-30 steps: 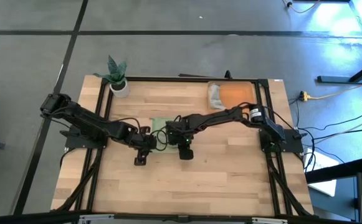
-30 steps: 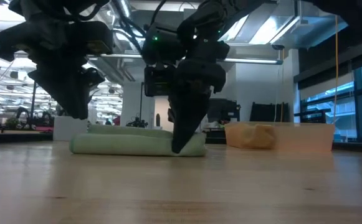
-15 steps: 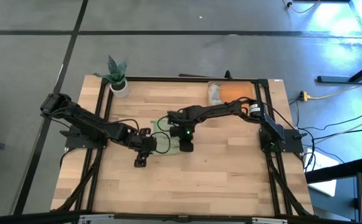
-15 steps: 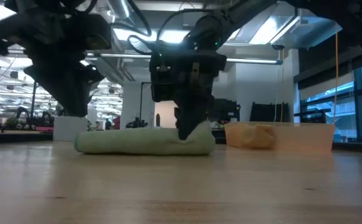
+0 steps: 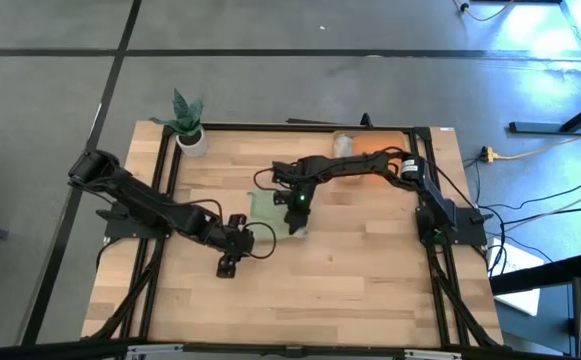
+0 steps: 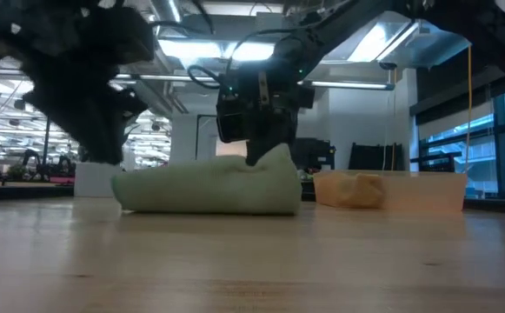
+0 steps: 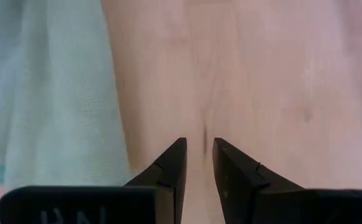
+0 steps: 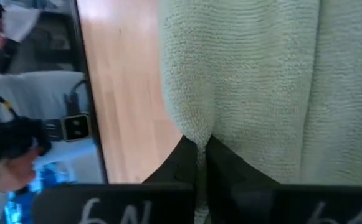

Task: Roll microfiber towels into tight, uniform cylinder then place into a basket
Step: Roll the green microfiber towel

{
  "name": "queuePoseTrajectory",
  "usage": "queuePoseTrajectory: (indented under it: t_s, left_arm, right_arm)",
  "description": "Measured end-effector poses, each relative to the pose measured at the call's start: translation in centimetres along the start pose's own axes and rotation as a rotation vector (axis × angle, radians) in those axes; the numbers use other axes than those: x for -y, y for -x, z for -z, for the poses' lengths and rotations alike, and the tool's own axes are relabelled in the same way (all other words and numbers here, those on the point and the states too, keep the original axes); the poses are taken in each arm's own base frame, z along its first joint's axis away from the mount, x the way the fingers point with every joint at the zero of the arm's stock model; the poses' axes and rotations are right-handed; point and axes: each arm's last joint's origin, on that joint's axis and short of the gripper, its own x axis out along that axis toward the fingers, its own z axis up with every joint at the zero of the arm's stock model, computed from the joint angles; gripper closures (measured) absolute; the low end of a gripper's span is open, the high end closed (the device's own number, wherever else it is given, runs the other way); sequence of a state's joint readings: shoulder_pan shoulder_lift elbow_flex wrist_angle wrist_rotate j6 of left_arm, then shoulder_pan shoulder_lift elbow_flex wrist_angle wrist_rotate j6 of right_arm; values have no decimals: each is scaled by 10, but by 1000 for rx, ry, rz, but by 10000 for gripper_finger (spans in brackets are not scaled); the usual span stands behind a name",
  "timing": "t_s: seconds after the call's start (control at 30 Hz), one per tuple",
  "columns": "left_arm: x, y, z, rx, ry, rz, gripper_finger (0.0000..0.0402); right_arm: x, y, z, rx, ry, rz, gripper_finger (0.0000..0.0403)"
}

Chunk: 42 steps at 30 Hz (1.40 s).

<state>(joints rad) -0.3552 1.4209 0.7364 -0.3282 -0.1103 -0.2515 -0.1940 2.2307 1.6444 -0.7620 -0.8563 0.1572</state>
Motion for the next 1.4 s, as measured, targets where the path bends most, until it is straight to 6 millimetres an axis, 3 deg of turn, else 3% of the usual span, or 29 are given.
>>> queuePoseTrajectory:
  t_s: [0.2, 0.37, 0.6, 0.8, 1.13, 1.4]
  left_arm:
    - [-5, -15, 6, -39, -12, -176, 333]
    - [-14, -16, 4, -1, -8, -359, 333]
    - [-33, -16, 0, 8, 32, -452, 333]
    - [-41, -17, -3, 8, 13, -449, 333]
    - [-30, 6, -6, 54, 5, -295, 333]
    - [-29, 7, -6, 58, 35, -249, 333]
  right_arm:
    - [9, 17, -3, 16, -67, -149, 391]
    - [15, 27, -3, 22, -115, -229, 391]
    - [16, 31, -3, 16, -141, -287, 391]
    - [17, 30, -1, 7, -177, -246, 391]
    - [10, 18, 5, -34, -120, -111, 391]
    - [7, 14, 5, -38, -105, -107, 391]
